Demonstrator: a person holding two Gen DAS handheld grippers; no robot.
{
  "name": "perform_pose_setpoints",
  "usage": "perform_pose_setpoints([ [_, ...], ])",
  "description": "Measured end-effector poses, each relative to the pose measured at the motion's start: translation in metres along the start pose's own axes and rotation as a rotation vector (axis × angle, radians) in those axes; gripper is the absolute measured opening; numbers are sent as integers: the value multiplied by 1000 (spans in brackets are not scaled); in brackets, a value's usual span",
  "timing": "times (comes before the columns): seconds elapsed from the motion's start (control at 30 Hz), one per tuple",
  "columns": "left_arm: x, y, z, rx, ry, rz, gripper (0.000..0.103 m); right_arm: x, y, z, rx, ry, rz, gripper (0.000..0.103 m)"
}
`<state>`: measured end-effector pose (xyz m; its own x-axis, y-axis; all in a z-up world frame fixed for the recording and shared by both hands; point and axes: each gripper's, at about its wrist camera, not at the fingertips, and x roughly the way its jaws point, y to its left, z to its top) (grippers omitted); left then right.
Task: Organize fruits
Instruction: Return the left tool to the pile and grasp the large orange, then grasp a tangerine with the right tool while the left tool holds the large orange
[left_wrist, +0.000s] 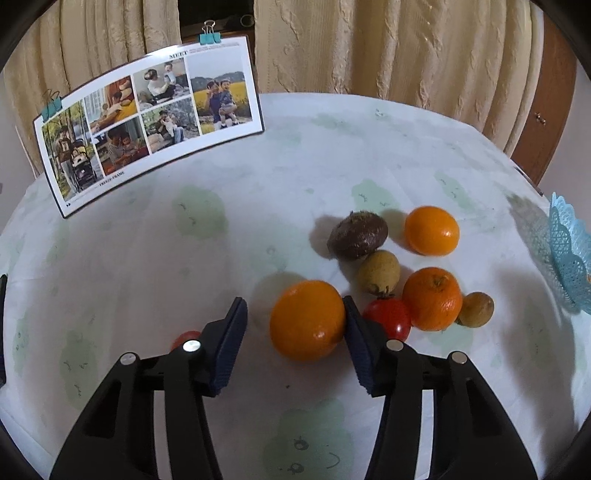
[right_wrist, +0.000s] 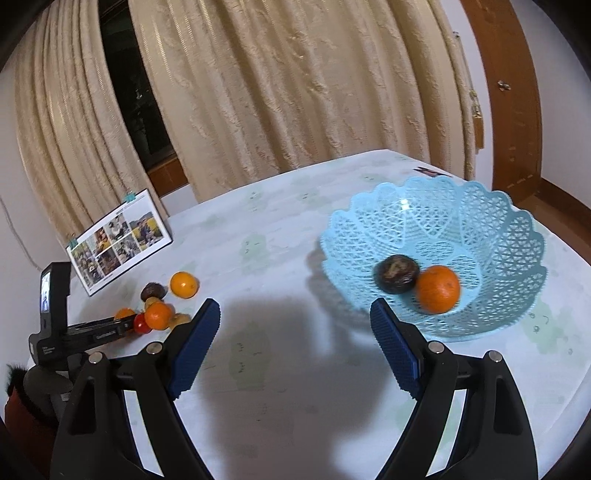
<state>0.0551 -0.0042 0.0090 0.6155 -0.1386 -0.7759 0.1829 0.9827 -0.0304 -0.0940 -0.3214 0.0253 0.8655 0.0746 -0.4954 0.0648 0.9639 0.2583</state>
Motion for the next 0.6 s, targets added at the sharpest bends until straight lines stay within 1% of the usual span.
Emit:
perform_pose_setpoints([
  [0.03, -1, 0, 0, 1, -1, -7, 44, 2, 4, 0, -10, 6, 6, 85],
  [0.1, -4, 0, 1, 0, -6, -23, 37, 6, 14, -2, -38, 21, 19, 85],
  [0.23, -13, 2, 2, -10, -25, -25, 37, 17, 36, -6, -98, 63, 59, 85],
  [0.47, -46, 0, 6, -12, -111, -40, 37, 52, 83, -15, -222, 189, 136, 85],
  [0.6, -64, 2, 8, -22, -153, -16, 37, 67, 110, -15, -276, 218, 174, 85],
])
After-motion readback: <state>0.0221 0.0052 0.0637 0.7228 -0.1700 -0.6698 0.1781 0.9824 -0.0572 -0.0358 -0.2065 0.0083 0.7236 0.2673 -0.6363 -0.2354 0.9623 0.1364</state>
